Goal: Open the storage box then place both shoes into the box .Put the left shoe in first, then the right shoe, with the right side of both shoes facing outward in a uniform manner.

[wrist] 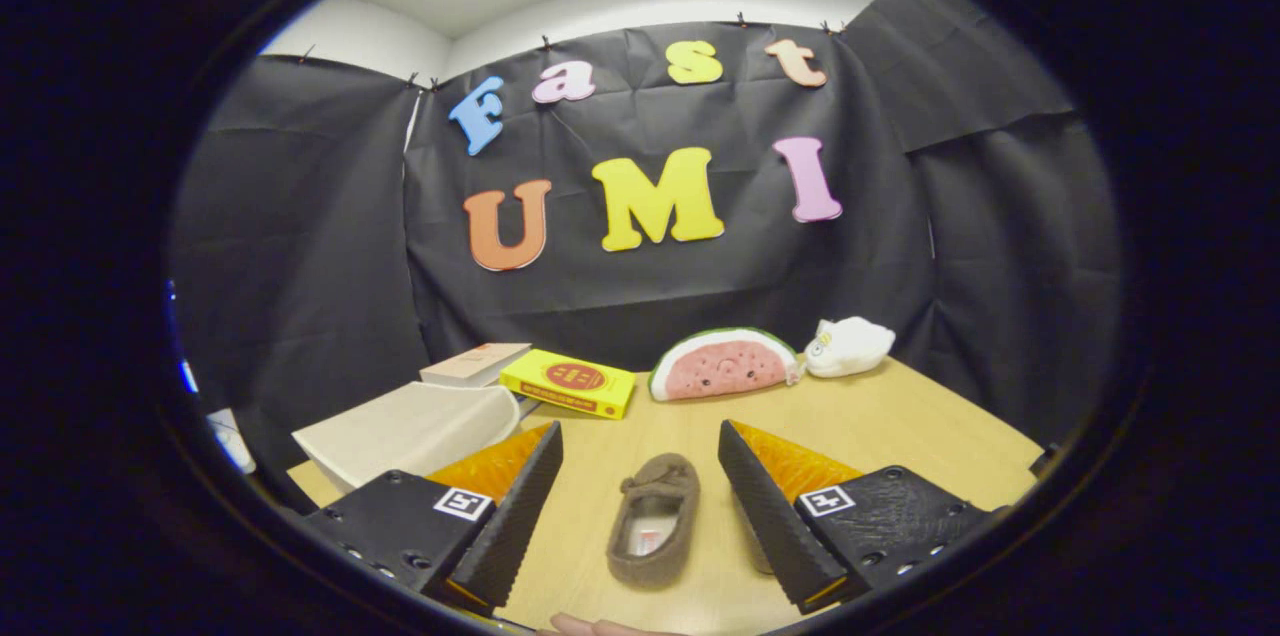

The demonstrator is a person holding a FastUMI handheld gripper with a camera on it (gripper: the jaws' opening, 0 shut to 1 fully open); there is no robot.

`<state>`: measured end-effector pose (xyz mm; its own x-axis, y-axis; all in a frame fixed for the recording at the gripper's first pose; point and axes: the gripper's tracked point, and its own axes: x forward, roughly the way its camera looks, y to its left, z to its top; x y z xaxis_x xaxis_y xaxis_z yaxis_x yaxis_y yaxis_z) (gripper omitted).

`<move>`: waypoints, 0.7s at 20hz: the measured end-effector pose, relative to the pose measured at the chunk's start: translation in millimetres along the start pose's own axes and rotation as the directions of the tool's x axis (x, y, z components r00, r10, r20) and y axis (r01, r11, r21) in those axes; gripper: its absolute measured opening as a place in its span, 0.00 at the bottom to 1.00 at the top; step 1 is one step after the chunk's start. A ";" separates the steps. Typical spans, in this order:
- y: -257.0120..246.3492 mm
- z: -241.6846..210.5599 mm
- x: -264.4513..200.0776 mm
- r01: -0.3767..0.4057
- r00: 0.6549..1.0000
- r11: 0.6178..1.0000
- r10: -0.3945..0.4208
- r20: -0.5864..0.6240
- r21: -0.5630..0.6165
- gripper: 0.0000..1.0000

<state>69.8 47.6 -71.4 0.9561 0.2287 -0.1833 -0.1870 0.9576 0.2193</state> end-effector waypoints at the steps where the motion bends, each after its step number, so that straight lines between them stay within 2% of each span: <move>1: 6.3 -3.3 12.9 -0.019 1.000 0.999 0.020 -0.015 0.025 0.95; 5: 41.5 -27.9 62.2 -0.085 0.986 0.991 0.099 -0.135 0.104 0.95; 7: 64.5 -36.3 78.0 -0.140 0.968 0.974 0.172 -0.184 0.179 0.95; 9: 92.2 -43.8 92.7 -0.213 0.935 0.940 0.275 -0.224 0.265 0.95; 11: 108.1 -55.8 106.2 -0.234 0.902 0.908 0.336 -0.271 0.347 0.96; 14: 133.9 -74.6 113.4 -0.272 0.830 0.830 0.459 -0.318 0.487 0.95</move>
<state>136.3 214.9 -134.3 0.6359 0.6847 -0.3561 -0.3054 0.6470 0.6986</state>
